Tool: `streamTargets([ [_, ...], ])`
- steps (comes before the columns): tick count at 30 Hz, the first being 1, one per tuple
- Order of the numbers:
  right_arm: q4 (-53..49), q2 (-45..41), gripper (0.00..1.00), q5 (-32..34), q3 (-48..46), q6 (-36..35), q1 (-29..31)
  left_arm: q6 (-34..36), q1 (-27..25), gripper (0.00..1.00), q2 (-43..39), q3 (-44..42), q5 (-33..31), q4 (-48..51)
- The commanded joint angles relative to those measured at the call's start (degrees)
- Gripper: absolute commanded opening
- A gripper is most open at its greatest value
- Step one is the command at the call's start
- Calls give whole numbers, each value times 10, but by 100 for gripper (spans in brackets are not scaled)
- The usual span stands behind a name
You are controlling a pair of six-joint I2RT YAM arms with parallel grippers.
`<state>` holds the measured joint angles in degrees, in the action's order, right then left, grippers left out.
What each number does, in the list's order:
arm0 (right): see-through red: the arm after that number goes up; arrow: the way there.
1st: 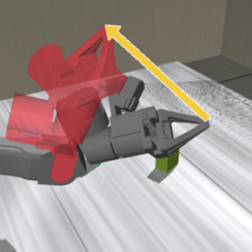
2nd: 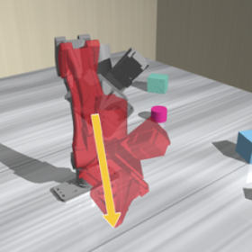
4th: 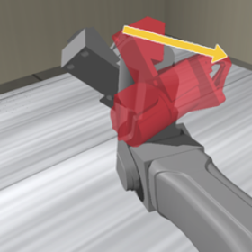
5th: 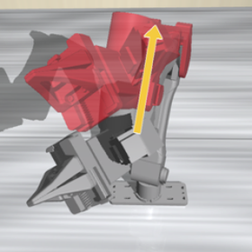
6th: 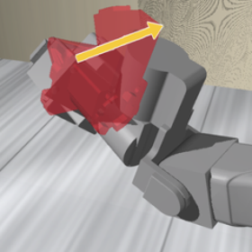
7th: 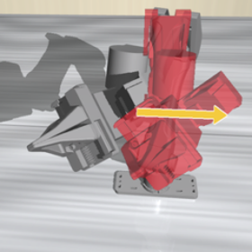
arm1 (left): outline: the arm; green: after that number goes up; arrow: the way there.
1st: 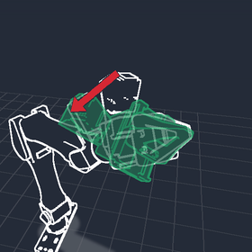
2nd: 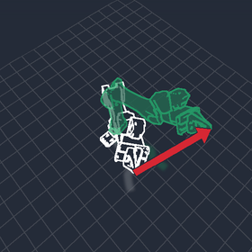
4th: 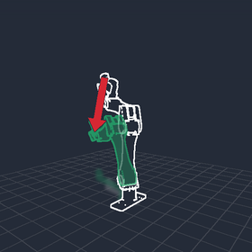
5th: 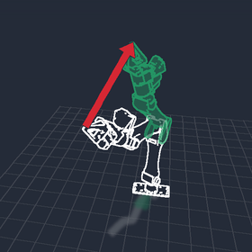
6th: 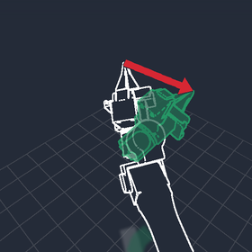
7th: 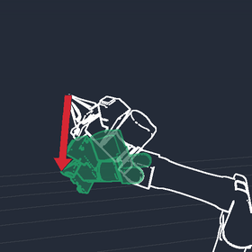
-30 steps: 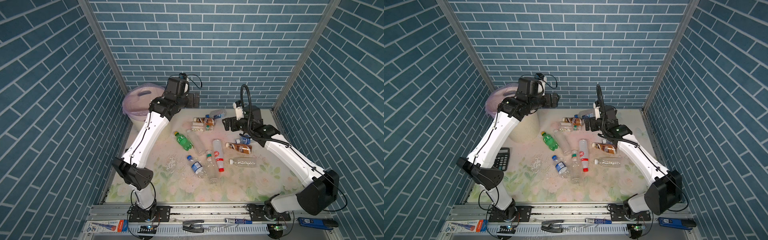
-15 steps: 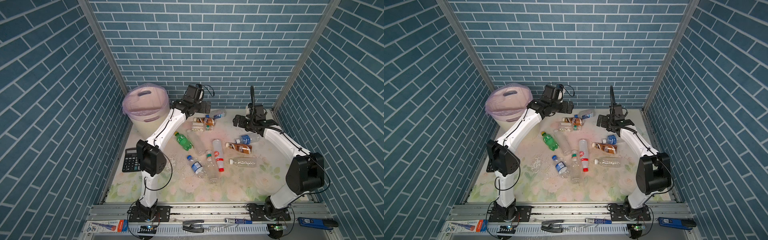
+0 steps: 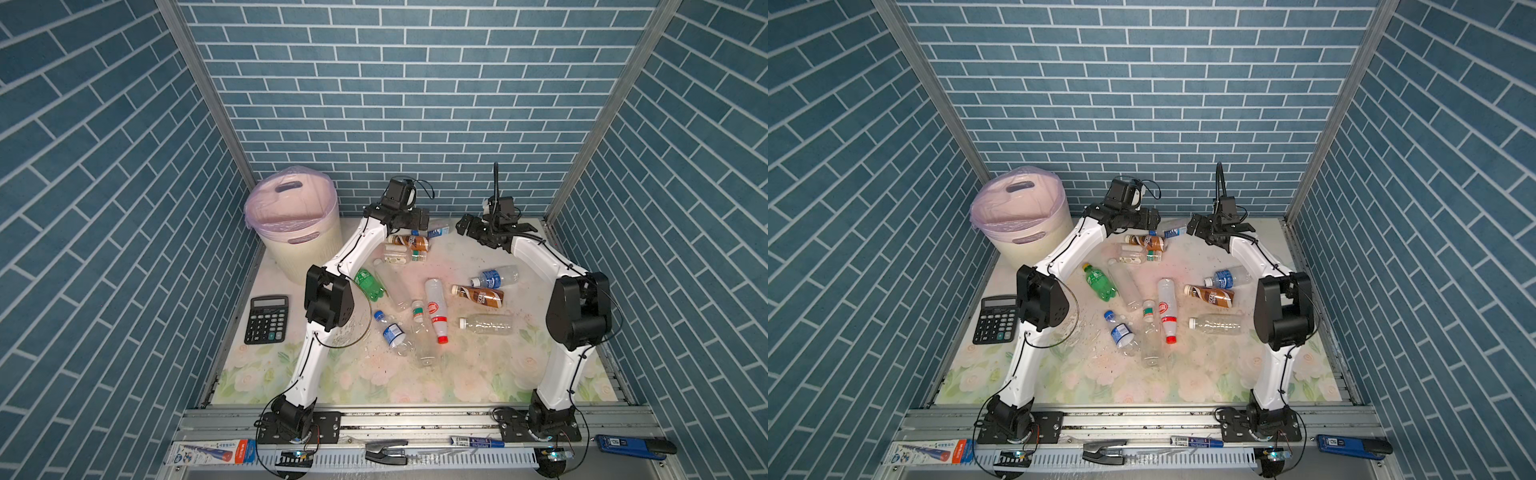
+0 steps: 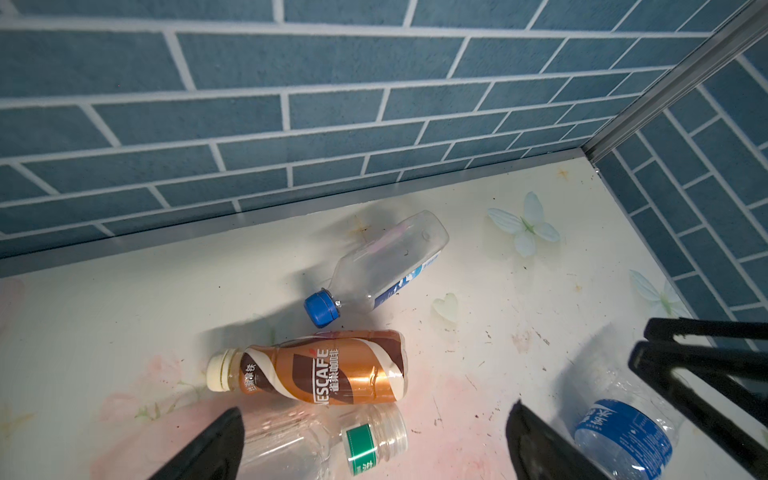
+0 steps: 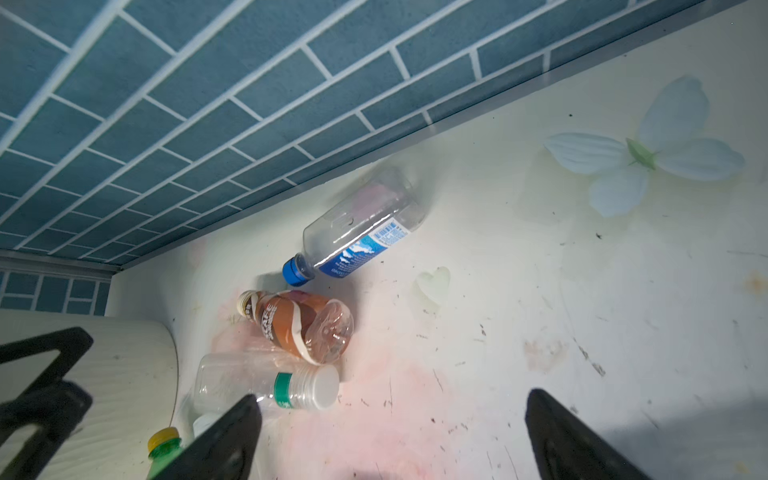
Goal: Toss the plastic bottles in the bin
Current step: 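Move right gripper toward the far-wall bottles while left arm returns to center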
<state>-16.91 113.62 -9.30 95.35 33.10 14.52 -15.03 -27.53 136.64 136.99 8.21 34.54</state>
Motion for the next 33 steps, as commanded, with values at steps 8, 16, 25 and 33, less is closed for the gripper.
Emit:
streamTargets([
  [8, 16, 188, 99, -50, 208, -17, -15, -12, 15, 99, -9, -44, 35, -36],
  [16, 9, 301, 99, -95, 348, -31, -19, -14, 24, 99, -23, -78, 44, -50],
  [25, 4, 399, 99, -107, 474, -45, -21, -6, 27, 99, -56, -141, 52, -71],
  [33, 12, 473, 99, -115, 568, -39, -19, 7, 30, 99, -69, -156, 39, -74],
])
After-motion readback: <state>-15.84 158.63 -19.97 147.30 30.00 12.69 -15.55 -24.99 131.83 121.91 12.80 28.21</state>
